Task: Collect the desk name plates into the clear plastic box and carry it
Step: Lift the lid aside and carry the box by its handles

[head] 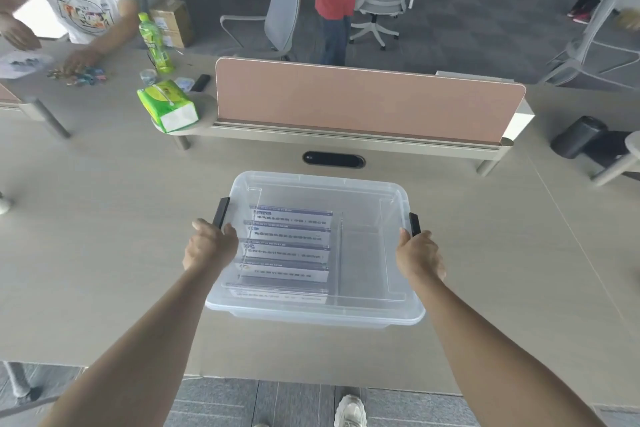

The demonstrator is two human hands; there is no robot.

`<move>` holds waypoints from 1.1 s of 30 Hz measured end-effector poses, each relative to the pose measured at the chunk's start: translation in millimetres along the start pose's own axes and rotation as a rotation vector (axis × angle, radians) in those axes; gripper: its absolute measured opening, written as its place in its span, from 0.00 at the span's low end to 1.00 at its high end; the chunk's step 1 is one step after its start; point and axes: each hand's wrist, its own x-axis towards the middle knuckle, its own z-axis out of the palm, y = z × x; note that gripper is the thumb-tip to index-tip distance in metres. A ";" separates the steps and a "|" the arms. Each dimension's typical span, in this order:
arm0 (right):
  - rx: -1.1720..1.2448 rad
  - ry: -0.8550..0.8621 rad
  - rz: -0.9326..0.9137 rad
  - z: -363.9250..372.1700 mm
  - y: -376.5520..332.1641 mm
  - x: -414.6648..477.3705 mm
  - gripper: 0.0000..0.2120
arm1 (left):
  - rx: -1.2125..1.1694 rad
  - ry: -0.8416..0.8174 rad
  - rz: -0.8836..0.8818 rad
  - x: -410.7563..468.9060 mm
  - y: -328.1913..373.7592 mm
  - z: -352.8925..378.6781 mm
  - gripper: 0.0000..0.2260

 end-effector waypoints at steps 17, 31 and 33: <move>-0.149 -0.004 -0.022 1.5 -8.3 -4.4 0.22 | 0.250 0.114 0.152 -1.1 -4.0 18.7 0.15; -0.121 0.002 -0.003 3.3 -14.9 -7.5 0.23 | 0.195 0.161 0.161 -4.4 -4.4 24.7 0.15; -0.131 0.002 -0.005 3.6 -15.5 -7.9 0.23 | 0.190 0.170 0.167 -5.4 -5.4 24.8 0.15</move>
